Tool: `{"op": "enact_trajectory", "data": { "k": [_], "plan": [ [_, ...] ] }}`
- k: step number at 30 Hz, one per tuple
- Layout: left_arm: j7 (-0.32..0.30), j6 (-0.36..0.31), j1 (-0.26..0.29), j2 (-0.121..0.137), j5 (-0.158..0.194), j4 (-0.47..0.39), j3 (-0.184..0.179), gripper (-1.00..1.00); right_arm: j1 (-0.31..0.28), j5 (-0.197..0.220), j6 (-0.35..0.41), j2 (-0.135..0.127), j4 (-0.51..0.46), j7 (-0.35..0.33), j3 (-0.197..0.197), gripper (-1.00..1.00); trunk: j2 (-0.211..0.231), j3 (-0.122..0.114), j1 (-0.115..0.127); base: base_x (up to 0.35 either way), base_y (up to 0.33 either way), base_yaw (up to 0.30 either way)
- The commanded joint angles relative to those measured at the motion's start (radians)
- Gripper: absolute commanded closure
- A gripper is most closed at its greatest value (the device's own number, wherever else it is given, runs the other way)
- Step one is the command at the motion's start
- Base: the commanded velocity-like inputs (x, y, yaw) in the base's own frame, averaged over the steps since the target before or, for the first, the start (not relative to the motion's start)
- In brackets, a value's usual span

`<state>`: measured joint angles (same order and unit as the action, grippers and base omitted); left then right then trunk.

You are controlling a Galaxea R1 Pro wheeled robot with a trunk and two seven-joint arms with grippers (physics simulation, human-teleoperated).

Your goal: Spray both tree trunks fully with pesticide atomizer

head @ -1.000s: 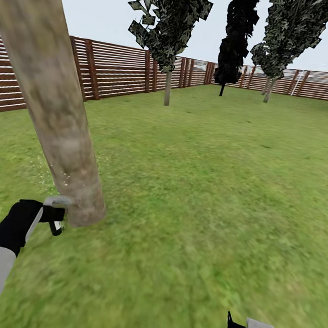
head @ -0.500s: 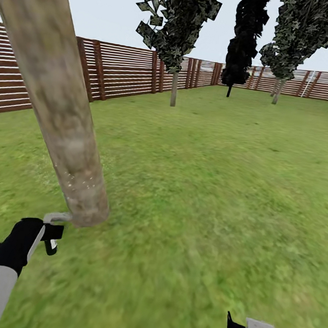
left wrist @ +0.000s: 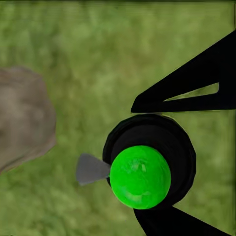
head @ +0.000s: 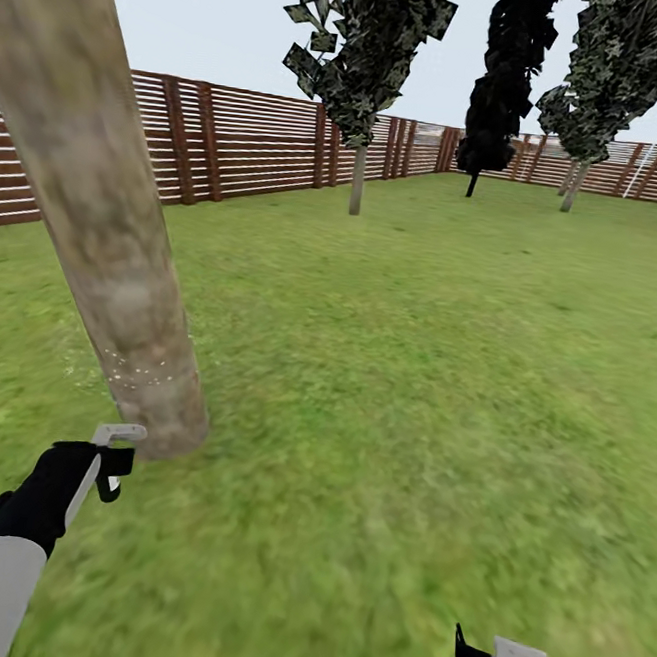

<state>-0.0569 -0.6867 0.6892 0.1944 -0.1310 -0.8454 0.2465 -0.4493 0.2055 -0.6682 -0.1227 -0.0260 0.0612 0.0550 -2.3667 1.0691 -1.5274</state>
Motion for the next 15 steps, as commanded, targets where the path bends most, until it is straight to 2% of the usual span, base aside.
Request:
{"op": "enact_trajectory", "data": {
  "k": [1,5,15],
  "plan": [
    [-0.006,-0.005,0.001,-0.003,-0.012,-0.001,0.001,1.00,0.000,0.003,-0.002,0.000,0.000,0.004,0.006,-1.00,0.000,0.001,0.000,0.000,-0.274,0.274],
    [-0.006,-0.005,0.001,-0.004,-0.013,0.000,0.002,1.00,0.000,0.003,-0.002,0.000,0.000,0.004,0.006,-1.00,0.000,0.001,0.000,0.093,-0.271,0.256],
    [-0.006,-0.005,0.001,-0.004,-0.012,0.000,0.002,1.00,0.000,0.003,-0.002,0.000,0.000,0.003,0.006,-1.00,0.000,0.001,0.000,0.144,-0.248,0.012]
  ]
}}
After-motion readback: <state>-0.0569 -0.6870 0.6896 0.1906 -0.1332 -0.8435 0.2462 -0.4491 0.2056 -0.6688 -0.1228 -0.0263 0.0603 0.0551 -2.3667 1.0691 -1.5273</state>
